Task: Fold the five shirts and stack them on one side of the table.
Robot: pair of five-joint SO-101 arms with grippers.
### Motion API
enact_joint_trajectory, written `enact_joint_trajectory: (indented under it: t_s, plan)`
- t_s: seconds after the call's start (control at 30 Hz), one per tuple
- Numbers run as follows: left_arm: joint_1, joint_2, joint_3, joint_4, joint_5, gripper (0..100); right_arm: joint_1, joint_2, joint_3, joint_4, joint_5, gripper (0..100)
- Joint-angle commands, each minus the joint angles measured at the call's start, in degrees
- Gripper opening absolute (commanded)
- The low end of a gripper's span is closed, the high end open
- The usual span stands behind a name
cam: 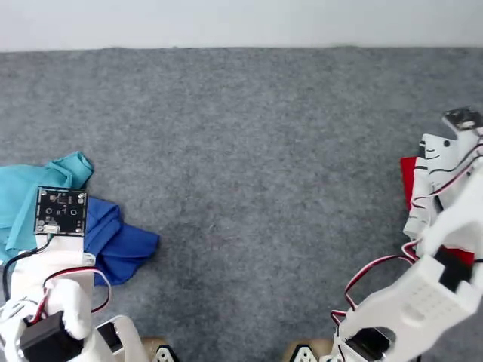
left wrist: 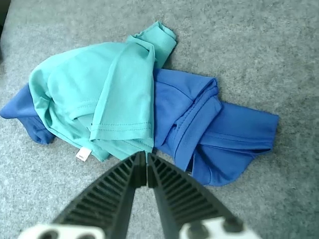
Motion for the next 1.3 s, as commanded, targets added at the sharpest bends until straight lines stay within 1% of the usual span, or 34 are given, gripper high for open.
enact_joint_trajectory:
  t_s: [0.0, 0.17, 0.4, 0.47, 0.6, 0.67, 0.77, 0.83, 0.97, 1.03, 1.07, 1.13, 1.27]
  plan:
    - [-0.2, -0.5, -0.4, -0.3, -0.5, 2, -1.1, -6.1, -0.5, 3.0, 1.0, 0.9]
    - [-0.2, -0.5, -0.2, -0.3, -0.5, 2, -5.2, -6.4, -0.4, 5.8, 0.5, 1.0]
    - [-0.2, -0.5, -0.2, -0.3, -0.5, 2, -6.2, -2.6, -0.5, 5.4, 0.6, 2.0]
    - [-0.2, -0.5, -0.2, -0.3, -0.5, 2, -5.7, -3.1, -0.6, 5.8, 0.6, 6.9]
    - [-0.2, -0.5, -0.1, -0.3, -0.5, 2, -1.6, -7.0, -0.6, 5.9, 0.6, 21.7]
    - [-0.2, -0.5, -0.1, -0.3, -0.5, 2, 0.4, -9.4, -0.6, 5.5, 0.9, 24.1]
    - [-0.2, -0.5, -0.1, -0.3, -0.5, 2, 2.8, -11.7, -0.6, 5.4, 1.1, 24.0]
    - [-0.2, -0.5, -0.1, -0.4, -0.5, 2, 4.0, -12.1, -0.6, 4.7, 3.2, 20.4]
    - [-0.2, -0.5, -0.1, -1.0, -0.5, 2, 7.3, -10.5, -0.6, -2.6, 7.0, 0.2]
    - [-0.2, -0.5, -0.1, -1.0, -0.5, 2, 9.3, -8.1, -0.6, -5.8, 7.4, 3.6]
    - [-0.2, -0.5, -0.1, -1.0, -0.5, 2, 10.3, -6.7, -0.6, -7.1, 7.4, 3.8]
    - [-0.2, -0.5, -0.2, -1.0, -0.5, 2, 12.4, -4.1, -0.6, -9.4, 7.5, 0.9]
    - [-0.2, -0.5, -0.2, -0.7, -0.5, 2, 16.6, 0.8, -0.6, -11.5, 7.7, 0.9]
